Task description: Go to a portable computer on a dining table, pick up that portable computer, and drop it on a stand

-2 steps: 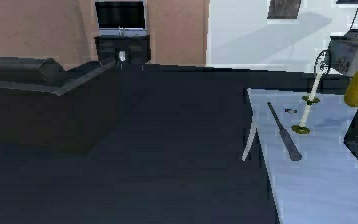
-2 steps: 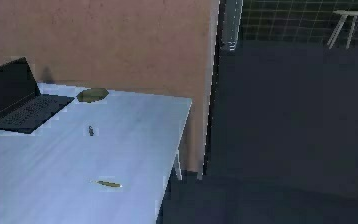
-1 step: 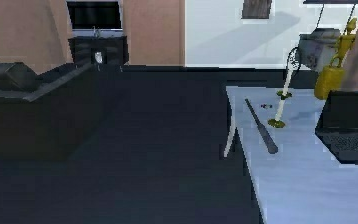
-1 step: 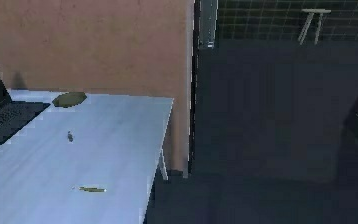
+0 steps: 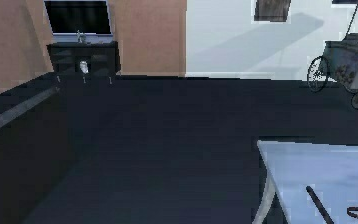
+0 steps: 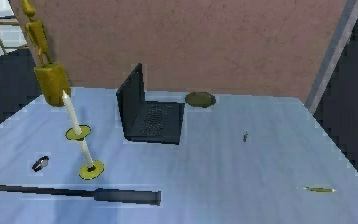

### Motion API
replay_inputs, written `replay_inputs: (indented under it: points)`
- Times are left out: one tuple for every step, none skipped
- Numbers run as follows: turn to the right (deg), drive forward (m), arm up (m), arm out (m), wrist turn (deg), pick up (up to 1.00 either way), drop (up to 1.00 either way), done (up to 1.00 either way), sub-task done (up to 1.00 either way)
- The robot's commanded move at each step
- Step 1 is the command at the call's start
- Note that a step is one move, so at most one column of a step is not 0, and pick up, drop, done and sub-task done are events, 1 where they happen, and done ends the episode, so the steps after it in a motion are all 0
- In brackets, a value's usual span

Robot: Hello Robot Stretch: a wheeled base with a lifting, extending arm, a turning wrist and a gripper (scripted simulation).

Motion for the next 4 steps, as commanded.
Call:
replay_inputs:
  points:
    - [0.0,0.0,0.5,0.0,0.0,0.0,0.0,0.0,0.0]
    - [0.0,0.0,0.36,0.0,0.0,0.0,0.0,0.0,0.0]
    - [0.0,0.0,0.0,0.44,0.0,0.0,0.0,0.0,0.0]
    - [0.0,0.0,0.0,0.0,45.0,0.0,0.0,0.0,0.0]
